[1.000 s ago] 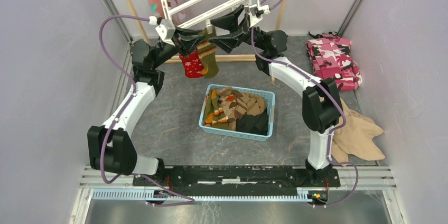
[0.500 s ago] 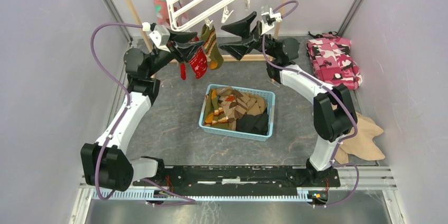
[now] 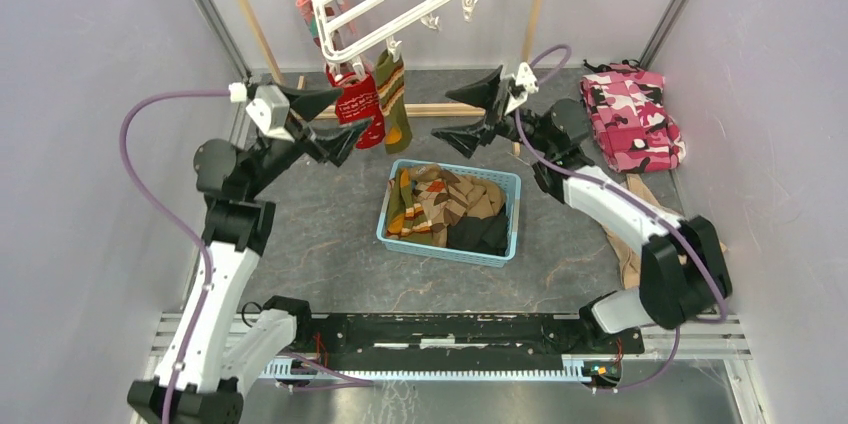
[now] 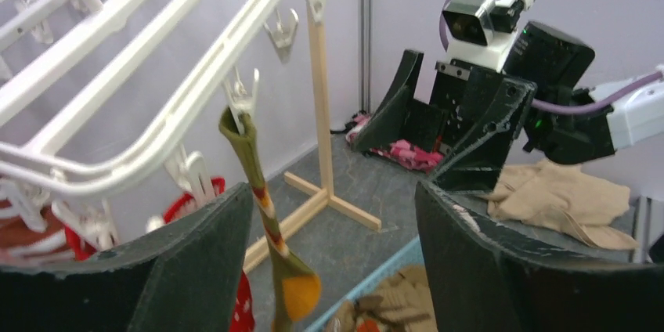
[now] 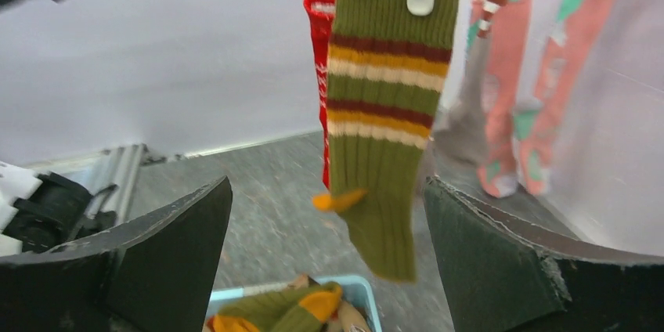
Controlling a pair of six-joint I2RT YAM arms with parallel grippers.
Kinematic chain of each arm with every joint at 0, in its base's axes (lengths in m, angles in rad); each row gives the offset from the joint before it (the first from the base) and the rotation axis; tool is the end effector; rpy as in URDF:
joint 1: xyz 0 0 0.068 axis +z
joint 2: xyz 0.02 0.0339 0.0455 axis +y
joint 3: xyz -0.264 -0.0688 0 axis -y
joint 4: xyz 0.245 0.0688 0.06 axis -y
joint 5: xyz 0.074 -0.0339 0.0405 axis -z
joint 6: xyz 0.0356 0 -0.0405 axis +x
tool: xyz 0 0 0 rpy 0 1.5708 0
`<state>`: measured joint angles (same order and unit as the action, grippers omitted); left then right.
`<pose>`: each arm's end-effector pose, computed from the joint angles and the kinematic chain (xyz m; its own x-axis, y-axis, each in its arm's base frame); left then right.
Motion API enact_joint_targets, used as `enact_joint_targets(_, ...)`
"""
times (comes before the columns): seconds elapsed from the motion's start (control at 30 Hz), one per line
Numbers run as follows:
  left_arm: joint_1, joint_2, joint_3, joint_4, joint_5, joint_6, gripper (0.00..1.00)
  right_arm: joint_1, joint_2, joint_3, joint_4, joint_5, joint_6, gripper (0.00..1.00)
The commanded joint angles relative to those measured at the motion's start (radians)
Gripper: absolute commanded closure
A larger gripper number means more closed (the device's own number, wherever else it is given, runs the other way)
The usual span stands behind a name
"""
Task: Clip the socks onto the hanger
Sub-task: Clamp the sock onto the hanger, then pick up the sock from the bin.
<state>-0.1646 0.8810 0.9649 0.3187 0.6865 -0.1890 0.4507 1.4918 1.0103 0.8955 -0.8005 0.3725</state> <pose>0.1783 -0.0525 0.4372 0.2477 -0.1885 -0.9503 0.7621 0.6435 0.0711 0.2900 0.1687 0.3561 0.0116 0.2872 -0.9578 -0.9652 0.2535 0.0643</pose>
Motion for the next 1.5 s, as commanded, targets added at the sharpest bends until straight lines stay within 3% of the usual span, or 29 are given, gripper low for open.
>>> enact_joint_targets(0.0, 0.004, -0.119, -0.06, -0.192, -0.006, -0.028, 0.16, -0.002, -0.155, -0.093, -0.251, 0.123, -0.262, 0.02)
enact_joint_targets(0.13, 0.004, -0.261, -0.238, -0.164, -0.003, -0.18, 0.01, -0.001, -0.298, -0.232, -0.348, 0.206, -0.346, 0.02)
enact_joint_targets(0.43, 0.004, -0.47, -0.658, 0.081, -0.023, -0.65, 0.0, -0.001, -0.485, -0.492, -0.397, 0.279, -0.336, 0.02)
enact_joint_targets(0.6, 0.004, -0.524, -0.764, 0.143, -0.051, -0.75, 0.06, -0.002, -0.531, -0.586, -0.377, 0.277, -0.305, 0.02)
enact_joint_targets(0.7, 0.004, -0.51, -0.792, 0.114, -0.073, -0.782, 0.18, -0.002, -0.539, -0.633, -0.347, 0.258, -0.282, 0.02)
enact_joint_targets(0.9, -0.052, -0.432, -0.754, -0.021, -0.144, -0.71, 0.28, -0.002, -0.552, -0.68, -0.309, 0.25, -0.265, 0.02)
enact_joint_targets(1.07, -0.277, -0.364, -0.66, -0.216, -0.432, -0.547, 0.32, -0.001, -0.561, -0.699, -0.302, 0.259, -0.257, 0.02)
enact_joint_targets(1.23, -0.504, -0.19, -0.532, -0.392, -0.741, -0.412, 0.36, -0.001, -0.57, -0.717, -0.306, 0.277, -0.257, 0.02)
enact_joint_targets(1.47, -0.617, 0.035, -0.353, -0.565, -0.978, -0.321, 0.43, -0.001, -0.562, -0.754, -0.289, 0.303, -0.237, 0.02)
